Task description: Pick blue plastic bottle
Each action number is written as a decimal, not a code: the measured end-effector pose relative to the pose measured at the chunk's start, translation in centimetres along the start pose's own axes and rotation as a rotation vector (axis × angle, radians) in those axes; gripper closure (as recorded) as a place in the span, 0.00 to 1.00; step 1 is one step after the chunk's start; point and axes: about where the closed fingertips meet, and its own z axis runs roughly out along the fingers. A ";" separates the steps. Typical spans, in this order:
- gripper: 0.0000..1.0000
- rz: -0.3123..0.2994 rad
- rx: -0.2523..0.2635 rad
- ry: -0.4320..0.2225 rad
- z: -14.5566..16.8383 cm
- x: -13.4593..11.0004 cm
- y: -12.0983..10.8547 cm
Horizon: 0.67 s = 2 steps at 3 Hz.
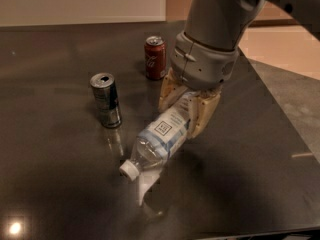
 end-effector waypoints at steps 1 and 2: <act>1.00 0.032 0.080 -0.056 -2.9 0.6 -1.2; 1.00 0.043 0.141 -0.092 -5.1 0.7 -1.8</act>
Offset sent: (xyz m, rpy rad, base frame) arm -0.0258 -0.0490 0.0682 0.0754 0.1799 -0.0141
